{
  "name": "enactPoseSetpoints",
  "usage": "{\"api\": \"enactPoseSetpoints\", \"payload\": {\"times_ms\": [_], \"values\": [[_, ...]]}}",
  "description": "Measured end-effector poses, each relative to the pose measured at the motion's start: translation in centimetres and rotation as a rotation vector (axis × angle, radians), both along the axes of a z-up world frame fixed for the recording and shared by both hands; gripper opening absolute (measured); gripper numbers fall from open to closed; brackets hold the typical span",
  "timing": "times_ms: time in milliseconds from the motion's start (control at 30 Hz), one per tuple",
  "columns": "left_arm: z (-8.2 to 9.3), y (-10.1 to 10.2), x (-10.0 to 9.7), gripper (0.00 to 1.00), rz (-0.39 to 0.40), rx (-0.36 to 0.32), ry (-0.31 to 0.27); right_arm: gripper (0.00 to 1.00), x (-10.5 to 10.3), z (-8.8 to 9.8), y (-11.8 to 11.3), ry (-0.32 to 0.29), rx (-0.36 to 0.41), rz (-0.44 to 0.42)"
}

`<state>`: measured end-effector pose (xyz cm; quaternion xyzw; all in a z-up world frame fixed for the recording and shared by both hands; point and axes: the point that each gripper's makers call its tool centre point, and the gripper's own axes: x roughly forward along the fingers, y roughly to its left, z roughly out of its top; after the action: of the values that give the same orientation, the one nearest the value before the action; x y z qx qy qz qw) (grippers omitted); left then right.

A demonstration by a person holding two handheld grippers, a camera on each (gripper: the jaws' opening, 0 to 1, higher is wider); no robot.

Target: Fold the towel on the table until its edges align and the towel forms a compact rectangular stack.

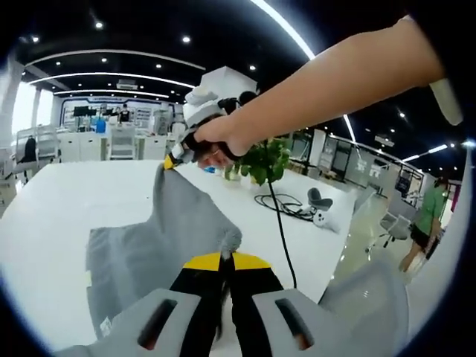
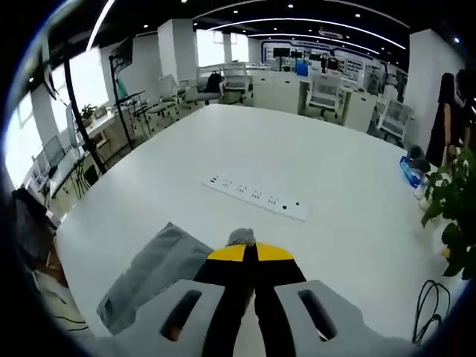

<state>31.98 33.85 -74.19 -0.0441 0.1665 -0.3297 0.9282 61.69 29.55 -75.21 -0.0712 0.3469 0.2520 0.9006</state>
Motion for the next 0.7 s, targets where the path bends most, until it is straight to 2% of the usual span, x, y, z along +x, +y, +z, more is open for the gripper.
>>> {"api": "enactPoseSetpoints", "payload": {"times_ms": [67,133,300,400,700], "values": [[0.0,0.9,0.1,0.02,0.02,-0.01,0.001,0.0,-0.1,0.1,0.5,0.003,0.009,-0.001],[0.0,1.6,0.0,0.02,0.029,-0.013,0.002,0.0,0.1,0.1,1.3,-0.008,-0.017,0.013],[0.2,3.3,-0.2,0.02,0.068,-0.028,-0.002,0.0,0.1,1.0,3.1,-0.01,-0.012,0.028],[0.4,4.4,-0.1,0.02,0.101,-0.051,0.001,0.0,0.3,0.9,4.2,-0.01,-0.005,0.035],[0.1,6.7,-0.2,0.02,0.142,-0.039,-0.014,0.0,0.3,0.6,7.4,-0.012,-0.011,0.079]]}}
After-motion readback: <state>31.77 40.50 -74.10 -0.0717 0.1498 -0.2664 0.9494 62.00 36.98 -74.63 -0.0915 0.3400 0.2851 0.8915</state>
